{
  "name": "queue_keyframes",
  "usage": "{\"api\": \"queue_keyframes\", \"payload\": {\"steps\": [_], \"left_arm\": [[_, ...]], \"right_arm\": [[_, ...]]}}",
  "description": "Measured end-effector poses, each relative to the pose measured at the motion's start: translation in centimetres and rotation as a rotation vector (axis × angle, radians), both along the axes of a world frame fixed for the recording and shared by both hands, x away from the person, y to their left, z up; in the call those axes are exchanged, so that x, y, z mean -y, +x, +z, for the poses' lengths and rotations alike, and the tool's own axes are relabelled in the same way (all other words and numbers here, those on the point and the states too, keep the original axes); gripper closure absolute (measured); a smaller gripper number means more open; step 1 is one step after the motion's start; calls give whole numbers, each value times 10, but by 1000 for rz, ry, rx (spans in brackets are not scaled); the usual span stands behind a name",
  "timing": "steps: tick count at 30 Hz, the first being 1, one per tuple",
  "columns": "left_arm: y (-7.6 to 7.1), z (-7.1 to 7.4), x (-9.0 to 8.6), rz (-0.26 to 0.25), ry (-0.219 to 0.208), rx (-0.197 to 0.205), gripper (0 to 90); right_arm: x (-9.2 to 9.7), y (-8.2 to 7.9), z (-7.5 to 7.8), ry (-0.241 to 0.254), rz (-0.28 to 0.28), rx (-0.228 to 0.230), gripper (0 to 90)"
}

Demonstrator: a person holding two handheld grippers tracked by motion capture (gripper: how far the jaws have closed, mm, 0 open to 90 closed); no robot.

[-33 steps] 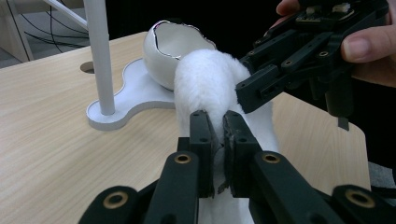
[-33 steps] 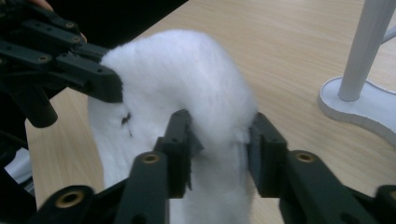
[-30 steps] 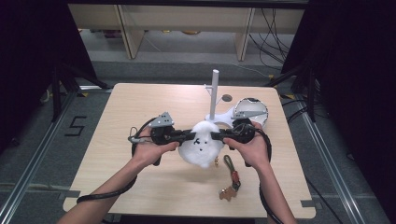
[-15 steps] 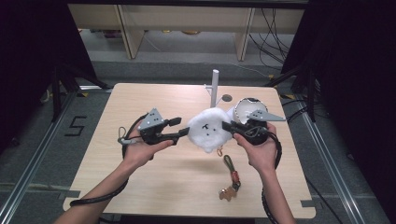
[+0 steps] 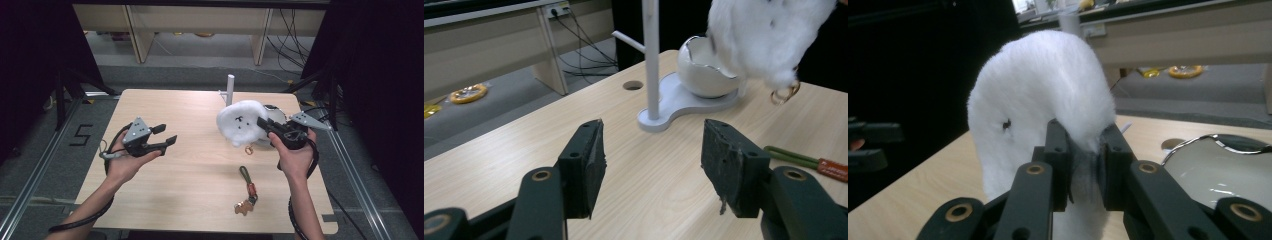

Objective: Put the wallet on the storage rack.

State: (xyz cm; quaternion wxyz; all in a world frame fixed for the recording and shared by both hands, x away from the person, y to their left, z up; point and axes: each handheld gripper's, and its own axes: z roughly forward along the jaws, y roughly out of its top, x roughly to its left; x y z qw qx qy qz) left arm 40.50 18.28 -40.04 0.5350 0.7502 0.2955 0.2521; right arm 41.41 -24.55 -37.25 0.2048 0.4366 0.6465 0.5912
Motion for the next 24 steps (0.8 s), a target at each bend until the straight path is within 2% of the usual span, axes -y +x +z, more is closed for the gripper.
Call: {"api": "queue_keyframes", "payload": {"steps": [3,5,8,9,11,12,13,14,15,16,17,18,21,23,24], "left_arm": [[-4,-3,-12,24,7,-3,421],[-8,-8,-19,37,-13,-6,421],[-12,-14,-29,62,-16,-26,418],[-14,-17,-32,74,-12,-35,417],[-17,-22,-39,91,-6,-48,416],[-18,-26,-42,96,-20,-59,415],[-20,-29,-45,105,-6,-63,414],[-21,-33,-48,108,-6,-69,414],[-23,-37,-50,114,-18,-86,413],[-25,-40,-52,119,-12,-90,413],[-27,-44,-53,125,-34,-108,412],[-27,-47,-54,126,-23,-109,412],[-30,-57,-57,139,-38,-141,411],[-32,-61,-58,149,-46,-153,410],[-32,-62,-59,146,-40,-150,410]], "right_arm": [[7,1,3,13,-19,-3,789],[12,2,5,10,-38,14,789],[19,2,9,35,-66,17,789],[23,2,10,21,-84,16,789],[29,5,12,32,-113,24,789],[33,7,12,44,-118,44,788],[36,8,13,54,-127,31,788],[39,11,13,54,-139,44,788],[42,13,14,52,-151,41,788],[44,15,14,61,-160,36,788],[47,17,14,52,-176,37,788],[50,19,14,54,-189,41,787],[55,28,11,94,-220,29,787],[60,35,7,80,-234,29,787],[62,40,5,91,-242,17,786]]}}
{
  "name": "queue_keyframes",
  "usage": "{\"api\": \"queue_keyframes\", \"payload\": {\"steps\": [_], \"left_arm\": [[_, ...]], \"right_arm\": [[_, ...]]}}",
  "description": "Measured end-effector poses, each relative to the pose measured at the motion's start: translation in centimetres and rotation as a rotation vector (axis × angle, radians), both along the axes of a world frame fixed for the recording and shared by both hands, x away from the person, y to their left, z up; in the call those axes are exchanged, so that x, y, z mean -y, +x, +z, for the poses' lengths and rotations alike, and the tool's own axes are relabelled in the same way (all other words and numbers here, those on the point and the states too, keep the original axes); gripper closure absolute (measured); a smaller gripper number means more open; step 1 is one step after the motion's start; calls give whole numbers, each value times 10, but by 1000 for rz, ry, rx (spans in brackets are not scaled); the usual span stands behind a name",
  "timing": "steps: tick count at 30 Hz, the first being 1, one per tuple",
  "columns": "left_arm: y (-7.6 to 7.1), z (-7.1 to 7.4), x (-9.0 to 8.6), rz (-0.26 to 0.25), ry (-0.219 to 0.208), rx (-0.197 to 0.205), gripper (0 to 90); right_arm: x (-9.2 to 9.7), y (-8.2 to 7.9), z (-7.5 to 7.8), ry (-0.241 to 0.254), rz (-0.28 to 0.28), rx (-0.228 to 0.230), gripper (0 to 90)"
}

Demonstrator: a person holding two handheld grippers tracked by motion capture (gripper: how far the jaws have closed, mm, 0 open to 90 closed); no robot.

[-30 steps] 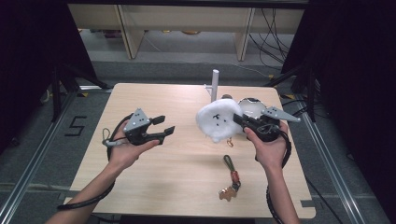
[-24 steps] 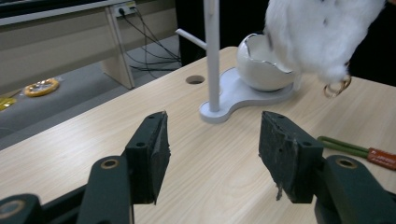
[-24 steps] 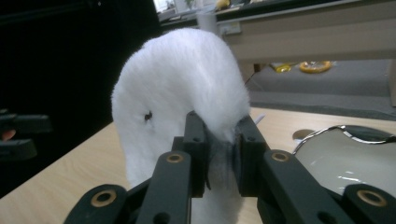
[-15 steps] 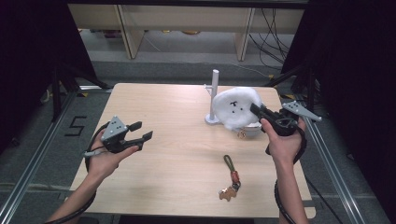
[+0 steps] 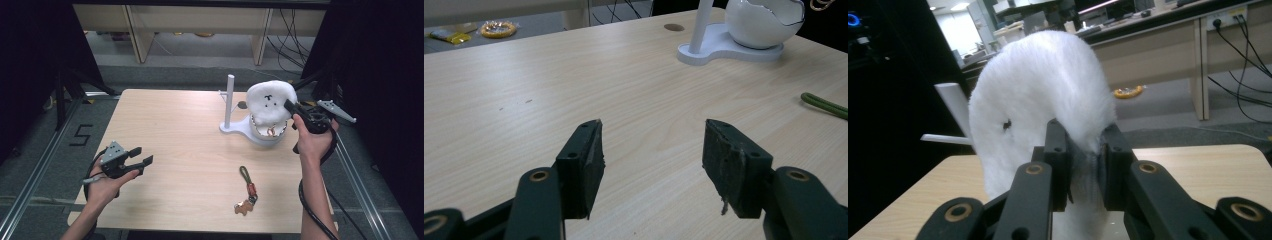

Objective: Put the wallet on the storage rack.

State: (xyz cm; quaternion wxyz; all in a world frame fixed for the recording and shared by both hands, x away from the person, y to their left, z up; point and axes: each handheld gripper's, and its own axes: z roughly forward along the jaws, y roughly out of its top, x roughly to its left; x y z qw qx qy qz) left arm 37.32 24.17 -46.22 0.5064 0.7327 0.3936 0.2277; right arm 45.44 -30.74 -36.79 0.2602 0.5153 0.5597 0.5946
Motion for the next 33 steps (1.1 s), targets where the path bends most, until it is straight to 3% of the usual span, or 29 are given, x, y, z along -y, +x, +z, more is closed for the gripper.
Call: {"api": "queue_keyframes", "payload": {"steps": [6,9,15,20,26,29,31,33], "left_arm": [[-2,-5,-2,13,-23,-23,409],[-1,-6,-3,9,-11,-15,409],[-2,-11,0,12,-27,-38,409],[-2,-13,1,14,-18,-45,409],[-2,-15,4,7,-20,-50,409],[-2,-16,5,-2,-25,-53,409],[-3,-16,5,6,-16,-58,409],[-4,-16,5,7,-13,-59,409]], "right_arm": [[7,18,-16,17,-44,-29,785],[9,24,-23,37,-65,-35,784],[12,32,-39,-4,-96,-16,781],[12,29,-52,-18,-122,-46,777],[13,26,-66,-110,-107,-47,772],[12,24,-70,-125,-118,-66,771],[14,25,-73,-165,-107,-53,771],[14,24,-73,-197,-134,-73,772]]}}
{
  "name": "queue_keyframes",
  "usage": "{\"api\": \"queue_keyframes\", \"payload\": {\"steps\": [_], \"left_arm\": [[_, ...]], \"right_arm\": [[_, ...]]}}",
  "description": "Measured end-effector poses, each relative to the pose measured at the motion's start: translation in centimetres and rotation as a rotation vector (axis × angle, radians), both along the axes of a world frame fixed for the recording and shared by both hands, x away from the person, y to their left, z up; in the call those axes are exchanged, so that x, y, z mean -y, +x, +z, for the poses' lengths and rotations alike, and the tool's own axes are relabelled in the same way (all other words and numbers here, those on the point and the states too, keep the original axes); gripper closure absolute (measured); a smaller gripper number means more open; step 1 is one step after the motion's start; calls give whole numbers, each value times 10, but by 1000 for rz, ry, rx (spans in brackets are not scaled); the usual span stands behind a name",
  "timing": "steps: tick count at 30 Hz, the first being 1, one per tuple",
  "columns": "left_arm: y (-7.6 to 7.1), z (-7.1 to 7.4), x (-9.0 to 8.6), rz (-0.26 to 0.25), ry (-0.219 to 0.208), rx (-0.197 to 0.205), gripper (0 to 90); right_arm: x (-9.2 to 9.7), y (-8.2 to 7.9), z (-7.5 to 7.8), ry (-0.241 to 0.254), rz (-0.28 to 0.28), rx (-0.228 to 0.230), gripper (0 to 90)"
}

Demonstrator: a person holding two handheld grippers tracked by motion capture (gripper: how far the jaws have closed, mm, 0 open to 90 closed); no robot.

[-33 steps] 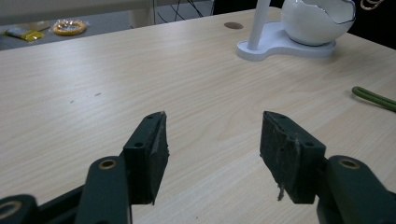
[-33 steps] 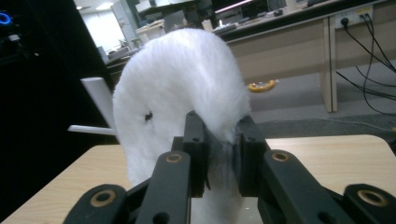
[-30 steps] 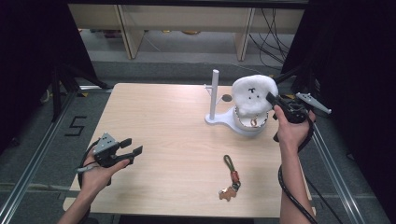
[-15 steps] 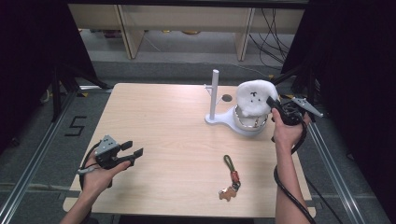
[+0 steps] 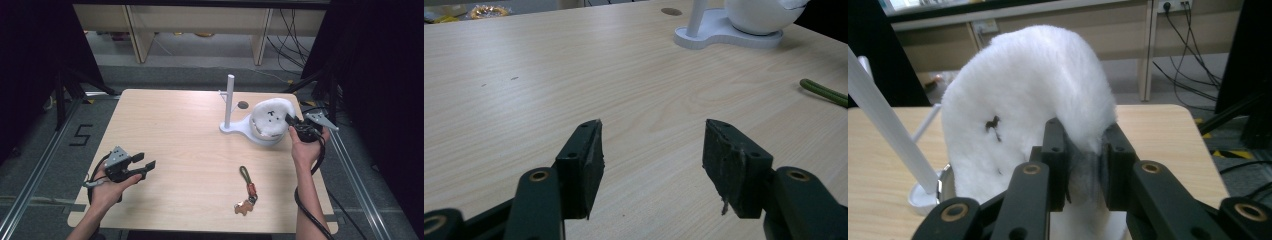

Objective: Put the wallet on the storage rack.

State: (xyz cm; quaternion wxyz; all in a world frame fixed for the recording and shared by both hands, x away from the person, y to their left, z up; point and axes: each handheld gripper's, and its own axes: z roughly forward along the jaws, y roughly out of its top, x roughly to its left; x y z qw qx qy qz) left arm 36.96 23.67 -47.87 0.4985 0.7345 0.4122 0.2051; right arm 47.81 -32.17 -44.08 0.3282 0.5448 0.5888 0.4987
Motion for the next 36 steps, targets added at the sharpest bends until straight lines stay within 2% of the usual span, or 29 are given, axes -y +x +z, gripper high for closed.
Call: {"api": "queue_keyframes", "payload": {"steps": [2,4,8,9,10,11,12,13,15,16,19,21,22,23,24,25,26,27,28,29,30,31,32,33,34,35,36], "left_arm": [[0,-1,0,-3,-9,0,409],[0,-2,0,-2,-10,0,409],[0,-4,2,-4,-17,-4,409],[-1,-4,2,-3,-11,-9,409],[0,-4,2,-8,-15,-7,409],[-1,-4,3,-9,-15,-8,409],[0,-5,3,-17,-22,-7,409],[0,-5,3,-16,-23,-7,408],[0,-5,3,-14,-20,-9,407],[-1,-5,3,-11,-16,-11,407],[0,-5,2,-10,-12,-11,407],[0,-5,3,-9,-14,-11,406],[0,-5,3,-10,-20,-9,406],[-1,-5,3,-6,-16,-12,405],[-1,-5,4,-10,-18,-11,405],[-1,-5,4,-10,-16,-11,404],[0,-5,4,-10,-16,-12,403],[0,-5,4,-10,-16,-11,402],[0,-5,4,-12,-15,-11,401],[0,-5,5,-12,-15,-10,400],[0,-5,5,-12,-15,-10,399],[0,-5,5,-8,-15,-12,398],[1,-6,6,-17,-27,-8,397],[1,-6,7,-12,-25,-9,395],[1,-6,7,-10,-23,-12,394],[1,-7,7,-10,-24,-12,393],[1,-7,8,-11,-26,-14,392]], "right_arm": [[1,-1,2,-14,11,-13,772],[1,1,5,-53,8,2,773],[-4,5,7,-132,35,-16,773],[-7,5,6,-130,23,-39,772],[-6,7,4,-162,32,-36,770],[-9,5,3,-141,14,-83,763],[-5,9,1,-176,30,-81,756],[-3,9,0,-162,25,-94,739],[-1,10,-1,-141,28,-89,699],[-1,10,-2,-150,15,-78,682],[0,10,1,-150,16,-97,594],[0,10,1,-151,16,-92,561],[-3,9,2,-119,-11,-98,546],[-2,9,3,-110,-13,-108,532],[1,9,4,-132,5,-98,520],[1,9,4,-123,1,-85,510],[-1,7,6,-91,-14,-107,497],[2,7,7,-109,-8,-101,481],[-1,4,9,-76,-28,-117,477],[0,3,11,-64,-29,-116,469],[1,4,11,-76,-19,-97,462],[0,2,13,-54,-26,-117,454],[2,1,15,-75,-23,-127,448],[0,-1,17,-41,-30,-137,446],[3,-1,18,-58,-5,-123,442],[0,-4,20,-31,-18,-133,437],[0,-5,22,-44,-22,-133,432]]}}
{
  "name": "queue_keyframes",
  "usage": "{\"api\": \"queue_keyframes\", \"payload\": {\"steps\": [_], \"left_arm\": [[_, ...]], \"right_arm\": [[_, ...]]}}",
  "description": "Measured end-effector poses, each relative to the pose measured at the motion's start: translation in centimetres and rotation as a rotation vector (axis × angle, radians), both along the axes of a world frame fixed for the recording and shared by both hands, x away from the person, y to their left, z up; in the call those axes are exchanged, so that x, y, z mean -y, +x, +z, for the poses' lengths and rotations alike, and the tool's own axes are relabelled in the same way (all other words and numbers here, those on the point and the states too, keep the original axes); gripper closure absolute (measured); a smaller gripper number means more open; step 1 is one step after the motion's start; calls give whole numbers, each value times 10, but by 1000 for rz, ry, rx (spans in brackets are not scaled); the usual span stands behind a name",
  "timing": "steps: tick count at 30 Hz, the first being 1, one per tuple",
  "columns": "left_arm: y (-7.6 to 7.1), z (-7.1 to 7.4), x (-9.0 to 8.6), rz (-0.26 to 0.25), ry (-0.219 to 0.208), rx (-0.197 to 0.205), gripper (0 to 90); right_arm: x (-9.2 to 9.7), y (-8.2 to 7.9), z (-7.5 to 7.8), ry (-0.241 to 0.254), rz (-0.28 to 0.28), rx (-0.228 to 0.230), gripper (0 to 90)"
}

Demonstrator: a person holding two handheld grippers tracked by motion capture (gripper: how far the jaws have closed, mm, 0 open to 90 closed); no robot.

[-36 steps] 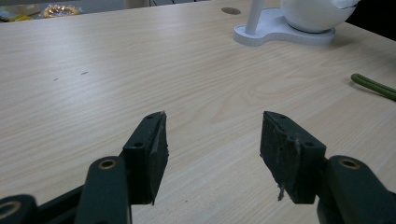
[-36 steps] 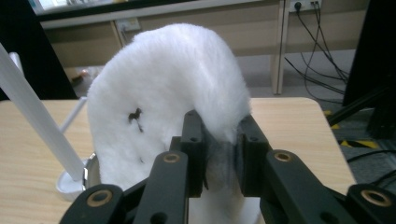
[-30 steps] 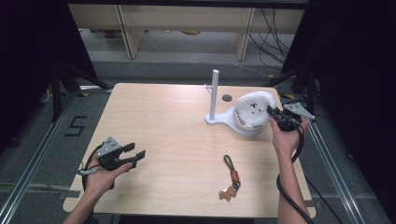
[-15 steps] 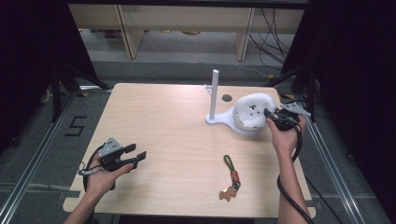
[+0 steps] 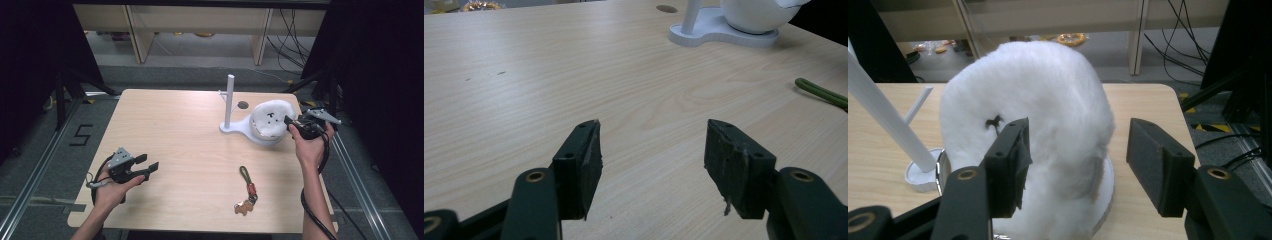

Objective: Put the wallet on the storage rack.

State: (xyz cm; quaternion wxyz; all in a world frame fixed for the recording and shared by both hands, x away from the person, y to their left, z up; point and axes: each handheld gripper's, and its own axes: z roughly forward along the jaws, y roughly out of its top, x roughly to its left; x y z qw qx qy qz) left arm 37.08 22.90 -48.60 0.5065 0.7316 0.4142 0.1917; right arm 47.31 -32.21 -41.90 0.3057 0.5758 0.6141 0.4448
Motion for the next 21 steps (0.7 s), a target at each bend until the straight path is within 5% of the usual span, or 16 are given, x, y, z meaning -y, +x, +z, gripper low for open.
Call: {"api": "queue_keyframes", "payload": {"steps": [1,6,7,9,14,15,21], "left_arm": [[0,-1,1,4,-1,-1,391],[1,-3,3,7,41,6,384],[2,-3,4,1,37,8,383],[3,-4,5,-1,21,11,383],[4,-7,7,16,19,5,382],[4,-8,8,7,12,8,382],[3,-11,11,9,11,-6,382]], "right_arm": [[1,0,0,0,15,14,424],[0,-12,4,42,-1,-62,427],[2,-13,3,9,17,-58,428],[-2,-21,4,49,-1,-102,440],[0,-34,4,19,36,-190,471],[-4,-37,4,56,17,-212,483],[-3,-50,-5,16,93,-303,535]]}}
